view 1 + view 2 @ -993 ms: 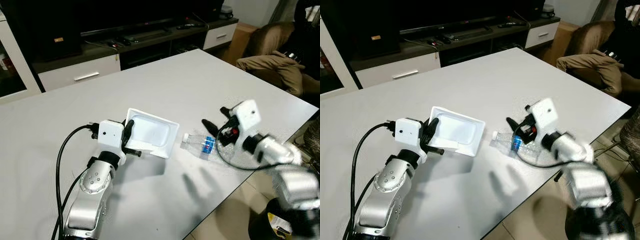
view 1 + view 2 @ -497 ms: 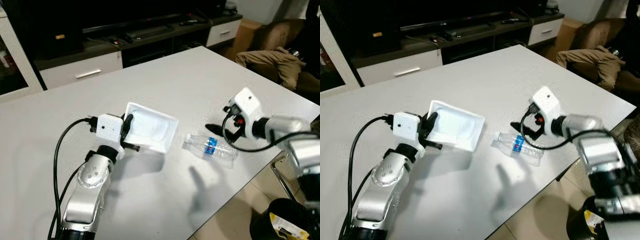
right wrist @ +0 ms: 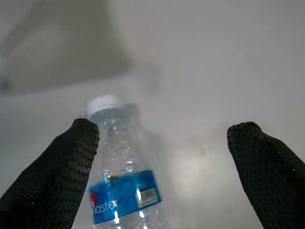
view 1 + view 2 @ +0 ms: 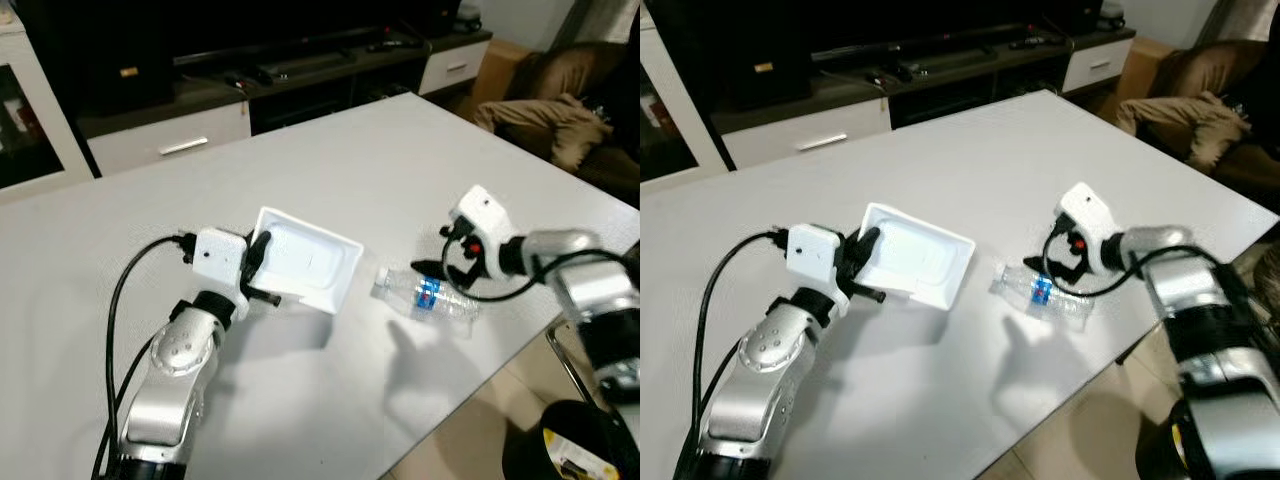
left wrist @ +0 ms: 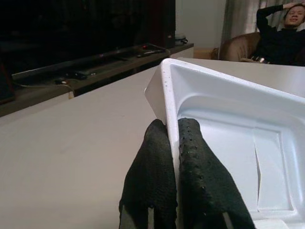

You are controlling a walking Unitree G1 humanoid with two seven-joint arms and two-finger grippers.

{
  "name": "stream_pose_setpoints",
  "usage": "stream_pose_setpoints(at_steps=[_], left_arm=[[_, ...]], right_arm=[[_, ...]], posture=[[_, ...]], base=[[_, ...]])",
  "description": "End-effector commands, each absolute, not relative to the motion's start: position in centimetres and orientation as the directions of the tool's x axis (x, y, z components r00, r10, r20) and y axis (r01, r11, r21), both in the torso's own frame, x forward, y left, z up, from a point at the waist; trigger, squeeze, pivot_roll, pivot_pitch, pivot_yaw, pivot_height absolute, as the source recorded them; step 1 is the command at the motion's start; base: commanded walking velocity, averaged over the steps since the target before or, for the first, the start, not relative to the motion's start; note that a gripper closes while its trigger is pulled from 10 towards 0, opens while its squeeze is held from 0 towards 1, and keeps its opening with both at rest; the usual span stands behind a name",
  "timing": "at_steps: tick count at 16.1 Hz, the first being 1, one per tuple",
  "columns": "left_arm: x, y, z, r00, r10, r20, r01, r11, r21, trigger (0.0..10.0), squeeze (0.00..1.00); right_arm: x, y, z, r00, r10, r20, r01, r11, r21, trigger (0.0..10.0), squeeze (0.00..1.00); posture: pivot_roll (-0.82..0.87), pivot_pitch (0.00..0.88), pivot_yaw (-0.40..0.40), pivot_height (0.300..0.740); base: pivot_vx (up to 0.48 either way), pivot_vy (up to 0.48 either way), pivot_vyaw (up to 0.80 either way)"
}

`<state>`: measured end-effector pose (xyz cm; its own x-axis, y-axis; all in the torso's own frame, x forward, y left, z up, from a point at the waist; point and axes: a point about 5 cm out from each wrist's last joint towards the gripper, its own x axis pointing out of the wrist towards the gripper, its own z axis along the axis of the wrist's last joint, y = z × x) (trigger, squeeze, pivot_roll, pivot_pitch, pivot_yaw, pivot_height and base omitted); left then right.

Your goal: Picking trash to rubbish bin

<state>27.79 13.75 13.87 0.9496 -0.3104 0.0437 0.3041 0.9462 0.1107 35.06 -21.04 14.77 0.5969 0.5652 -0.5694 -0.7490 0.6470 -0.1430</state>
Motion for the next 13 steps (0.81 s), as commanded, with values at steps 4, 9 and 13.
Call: stream_pose_setpoints(at_steps=[4, 9, 13], left_arm=[[27.8, 13.7, 14.6, 0.945, -0.321, 0.056, 0.313, 0.942, 0.121, 10.0, 0.00], [27.7, 13.9, 14.5, 0.946, -0.320, 0.044, 0.311, 0.940, 0.143, 10.0, 0.00], [27.8, 13.9, 14.6, 0.944, -0.327, 0.042, 0.318, 0.937, 0.145, 10.0, 0.00]], right_arm=[[35.4, -21.3, 13.1, 0.567, 0.549, -0.614, -0.760, 0.637, -0.132, 10.0, 0.00], [35.3, -21.9, 11.1, 0.590, 0.473, -0.654, -0.702, 0.701, -0.126, 10.0, 0.00], [35.1, -22.5, 10.8, 0.547, 0.455, -0.703, -0.722, 0.682, -0.120, 10.0, 0.00]], posture=[[-0.09, 0.000, -0.044, 0.740], [-0.09, 0.000, -0.036, 0.740], [-0.09, 0.000, -0.038, 0.740]], base=[[0.000, 0.000, 0.00], [0.000, 0.000, 0.00], [0.000, 0.000, 0.00]])
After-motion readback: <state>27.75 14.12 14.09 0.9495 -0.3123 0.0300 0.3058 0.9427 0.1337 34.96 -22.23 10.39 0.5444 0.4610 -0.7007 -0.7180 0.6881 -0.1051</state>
